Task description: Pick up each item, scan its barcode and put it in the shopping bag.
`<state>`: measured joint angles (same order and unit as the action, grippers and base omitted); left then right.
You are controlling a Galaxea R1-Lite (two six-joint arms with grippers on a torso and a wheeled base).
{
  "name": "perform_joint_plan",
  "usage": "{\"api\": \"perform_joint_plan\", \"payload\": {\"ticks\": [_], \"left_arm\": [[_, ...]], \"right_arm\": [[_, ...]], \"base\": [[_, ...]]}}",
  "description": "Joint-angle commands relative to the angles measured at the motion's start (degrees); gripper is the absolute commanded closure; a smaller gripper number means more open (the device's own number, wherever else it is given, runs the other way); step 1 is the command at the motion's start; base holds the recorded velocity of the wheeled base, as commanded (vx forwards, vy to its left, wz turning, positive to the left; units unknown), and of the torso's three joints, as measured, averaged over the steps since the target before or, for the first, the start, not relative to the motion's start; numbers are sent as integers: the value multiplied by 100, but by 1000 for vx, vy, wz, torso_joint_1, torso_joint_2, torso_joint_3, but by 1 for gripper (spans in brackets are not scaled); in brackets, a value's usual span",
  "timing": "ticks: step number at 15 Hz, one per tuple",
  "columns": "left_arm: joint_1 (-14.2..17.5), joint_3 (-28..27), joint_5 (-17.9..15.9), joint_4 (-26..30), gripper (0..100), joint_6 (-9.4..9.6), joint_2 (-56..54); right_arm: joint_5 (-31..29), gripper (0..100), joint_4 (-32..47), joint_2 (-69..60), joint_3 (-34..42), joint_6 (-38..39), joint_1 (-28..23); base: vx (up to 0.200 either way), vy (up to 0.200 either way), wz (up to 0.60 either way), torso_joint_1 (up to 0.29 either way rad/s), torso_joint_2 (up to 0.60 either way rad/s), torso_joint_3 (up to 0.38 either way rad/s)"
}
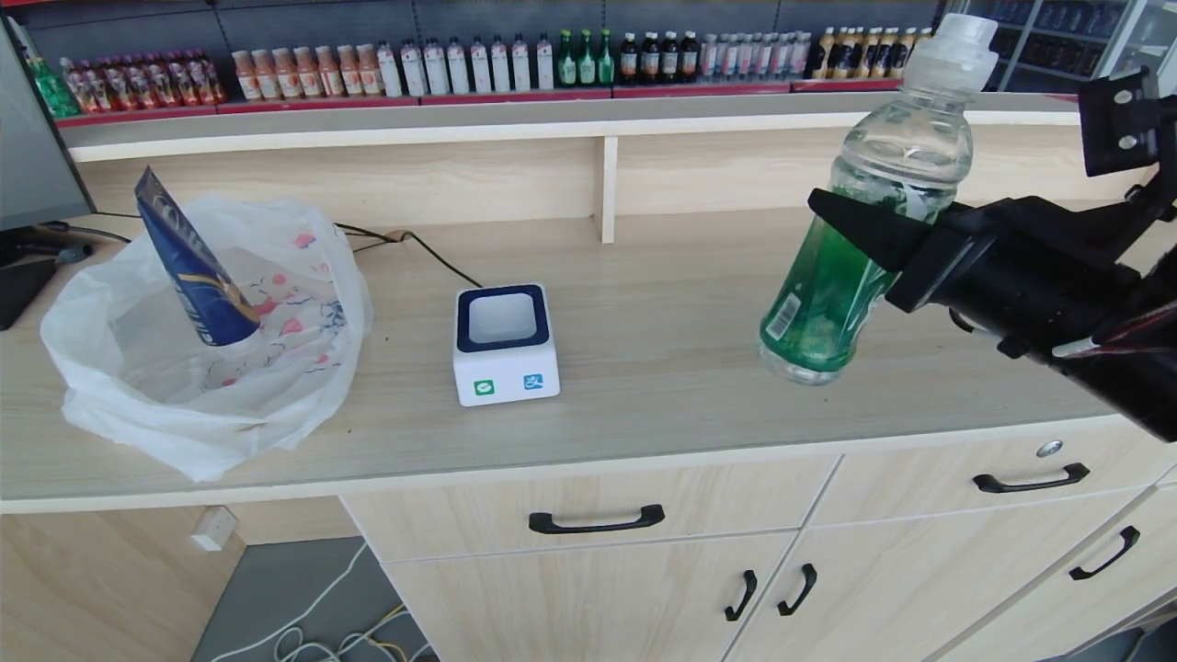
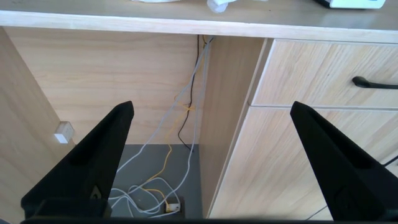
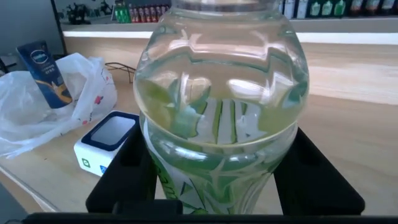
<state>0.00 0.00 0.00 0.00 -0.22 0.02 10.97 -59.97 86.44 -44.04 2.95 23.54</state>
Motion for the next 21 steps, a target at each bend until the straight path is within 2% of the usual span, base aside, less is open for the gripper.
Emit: {"api": "perform_joint_plan", "payload": {"ticks": [1,6,9,13,15,19,21], "left_arm": [[0,0,0,0,0,-4,-2],[0,0,0,0,0,-4,-2],[0,0,0,0,0,-4,-2],[0,0,0,0,0,-4,-2],[-9,0,0,0,0,-4,-2],[-9,0,0,0,0,-4,-2],[0,0,0,0,0,-4,-2]], "right_arm": [[1,100,-24,-356,326,144,10],[406,100,-323,-567,871,927,10],[652,100,-586,-268,836,1990,142],[669,100,-1580,373,933,2728,898],[1030,100,-1887,628,880,2895,1056],[2208,100,-3003,1252,933,3326,1047],[2348,100,-3003,1279,871,3581,1056]], "base": [[0,0,0,0,0,0],[0,0,0,0,0,0],[0,0,0,0,0,0],[0,0,0,0,0,0],[0,0,0,0,0,0],[0,0,0,0,0,0],[0,0,0,0,0,0]]}}
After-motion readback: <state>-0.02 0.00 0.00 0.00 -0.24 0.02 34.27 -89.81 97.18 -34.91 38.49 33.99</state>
